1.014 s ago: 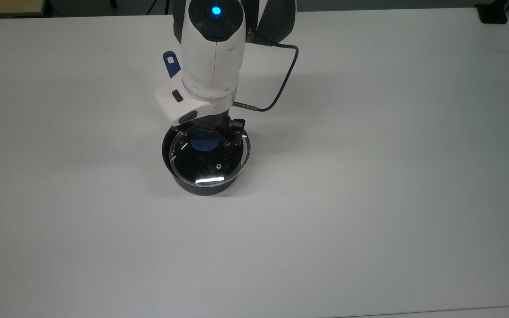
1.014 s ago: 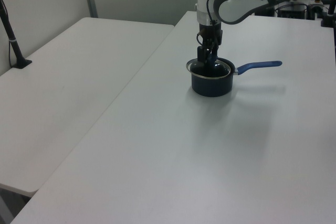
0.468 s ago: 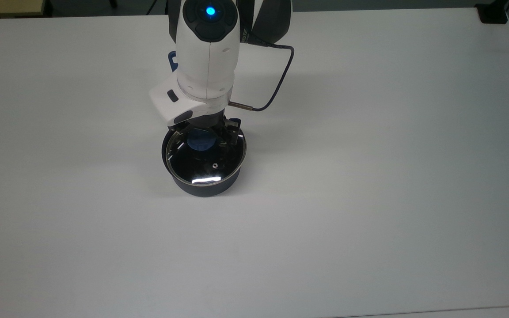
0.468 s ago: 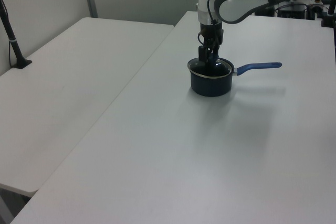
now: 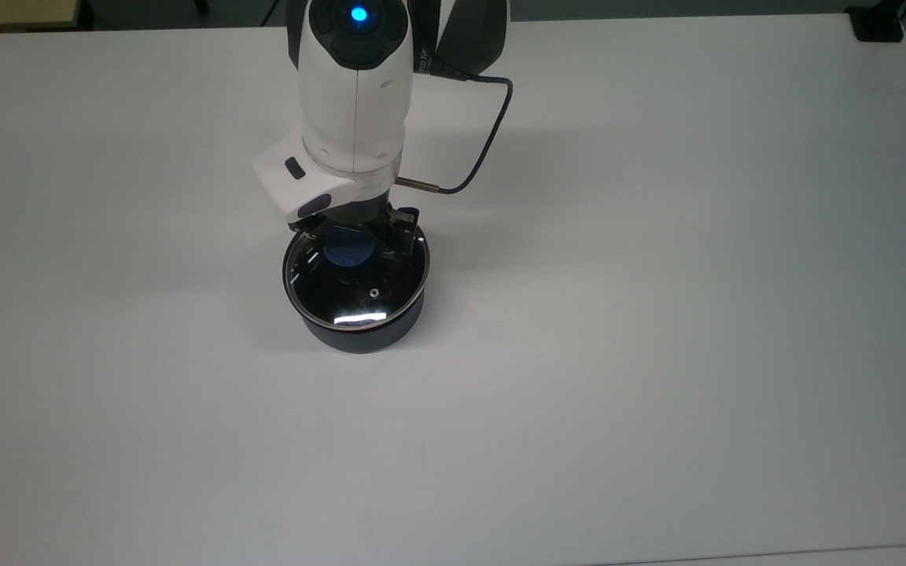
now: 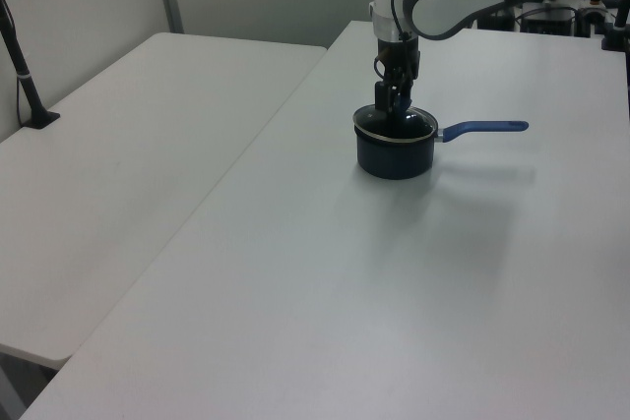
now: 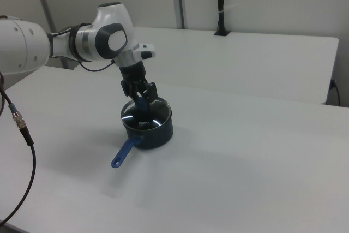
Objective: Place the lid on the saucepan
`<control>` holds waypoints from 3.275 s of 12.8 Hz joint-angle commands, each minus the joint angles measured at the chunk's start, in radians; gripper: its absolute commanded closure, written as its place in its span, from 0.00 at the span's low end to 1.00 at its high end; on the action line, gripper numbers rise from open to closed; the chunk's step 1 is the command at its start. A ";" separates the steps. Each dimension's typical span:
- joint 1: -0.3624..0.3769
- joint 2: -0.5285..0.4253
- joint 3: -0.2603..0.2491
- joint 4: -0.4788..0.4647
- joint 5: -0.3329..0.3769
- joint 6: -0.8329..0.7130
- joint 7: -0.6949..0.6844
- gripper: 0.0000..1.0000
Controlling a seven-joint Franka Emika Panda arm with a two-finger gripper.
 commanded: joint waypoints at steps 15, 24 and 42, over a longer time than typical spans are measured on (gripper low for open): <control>-0.001 -0.038 0.005 -0.022 -0.095 -0.076 -0.047 0.51; 0.006 -0.017 0.011 -0.012 -0.124 -0.041 -0.010 0.51; 0.022 0.012 0.012 0.014 -0.129 -0.018 0.029 0.51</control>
